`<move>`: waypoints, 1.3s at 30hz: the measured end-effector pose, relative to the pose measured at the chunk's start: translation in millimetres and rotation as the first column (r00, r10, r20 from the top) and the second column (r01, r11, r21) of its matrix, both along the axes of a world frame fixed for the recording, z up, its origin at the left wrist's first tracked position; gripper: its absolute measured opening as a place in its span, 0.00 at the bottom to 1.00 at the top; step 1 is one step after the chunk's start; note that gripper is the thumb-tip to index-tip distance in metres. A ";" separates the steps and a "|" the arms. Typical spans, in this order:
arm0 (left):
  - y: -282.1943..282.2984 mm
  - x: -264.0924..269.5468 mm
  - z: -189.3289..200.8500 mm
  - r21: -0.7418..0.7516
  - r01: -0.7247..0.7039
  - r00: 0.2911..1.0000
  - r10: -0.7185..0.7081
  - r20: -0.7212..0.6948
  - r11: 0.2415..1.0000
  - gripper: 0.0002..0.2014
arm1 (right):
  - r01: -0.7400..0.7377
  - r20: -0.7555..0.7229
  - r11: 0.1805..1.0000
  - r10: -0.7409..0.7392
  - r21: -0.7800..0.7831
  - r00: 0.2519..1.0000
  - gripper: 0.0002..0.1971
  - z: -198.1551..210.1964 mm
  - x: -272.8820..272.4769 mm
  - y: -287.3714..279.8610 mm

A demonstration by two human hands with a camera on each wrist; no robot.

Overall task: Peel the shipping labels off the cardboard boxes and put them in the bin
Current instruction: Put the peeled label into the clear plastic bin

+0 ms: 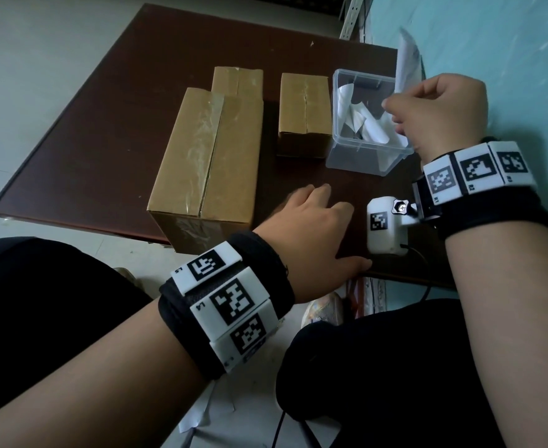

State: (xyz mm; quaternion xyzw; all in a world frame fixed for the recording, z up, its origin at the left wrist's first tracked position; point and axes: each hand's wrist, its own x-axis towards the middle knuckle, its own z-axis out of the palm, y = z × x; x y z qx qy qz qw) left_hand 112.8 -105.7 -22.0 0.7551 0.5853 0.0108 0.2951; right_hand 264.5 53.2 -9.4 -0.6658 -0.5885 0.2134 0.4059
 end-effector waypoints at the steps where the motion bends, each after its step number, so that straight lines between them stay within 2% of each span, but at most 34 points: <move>1: -0.1 0.2 -0.2 -0.005 0.002 1.000 -0.002 -0.003 1.000 0.37 | -0.006 0.008 1.000 0.006 0.010 1.000 0.06 -0.2 1.0 1.4; 7: -1.2 0.8 -2.0 -0.024 0.016 1.000 -0.016 -0.013 1.000 0.36 | -0.047 0.124 0.999 0.045 0.013 0.991 0.22 1.5 4.2 1.0; 15: -1.5 1.3 -4.0 -0.049 0.033 0.999 -0.035 -0.039 0.998 0.35 | -0.113 0.230 0.989 0.132 -0.095 0.964 0.15 -6.6 3.1 -4.1; 18: -1.5 1.5 -5.4 -0.051 0.035 0.999 -0.037 -0.039 0.998 0.36 | -0.088 0.236 0.990 0.112 -0.111 0.965 0.05 -11.1 -1.3 -4.5; 22: -1.7 1.6 -6.4 -0.054 0.034 0.998 -0.037 -0.043 0.998 0.35 | -0.081 0.287 0.992 0.106 -0.097 0.952 0.09 -13.0 -2.9 -4.5; 25: -2.0 1.9 -6.4 -0.051 0.034 0.998 -0.036 -0.042 0.998 0.35 | -0.073 0.295 0.991 0.105 -0.116 0.950 0.05 -10.9 -2.8 -6.8; 28: -2.2 1.7 -5.5 -0.054 0.034 0.999 -0.036 -0.039 0.998 0.35 | -0.054 0.275 0.990 0.088 -0.131 0.957 0.09 -8.3 -1.5 -7.8; 32: -2.6 0.6 -3.6 -0.058 0.039 0.998 -0.042 -0.045 0.998 0.35 | -0.098 0.307 0.979 0.150 -0.180 0.940 0.02 -0.7 -2.8 -12.3; 34: -2.5 -0.2 -3.3 -0.064 0.036 0.998 -0.039 -0.044 0.997 0.35 | -0.098 0.323 0.970 0.168 -0.221 0.931 0.05 1.5 -2.4 -10.8; 36: -2.6 -1.0 -3.2 -0.068 0.035 0.998 -0.038 -0.046 0.997 0.35 | -0.082 0.289 0.966 0.154 -0.244 0.945 0.12 2.2 -4.2 -8.7; 39: -4.1 -1.3 -1.5 -0.051 0.043 0.998 -0.045 -0.038 0.998 0.35 | -0.035 0.224 0.983 0.075 -0.178 0.972 0.23 1.9 -5.0 -7.3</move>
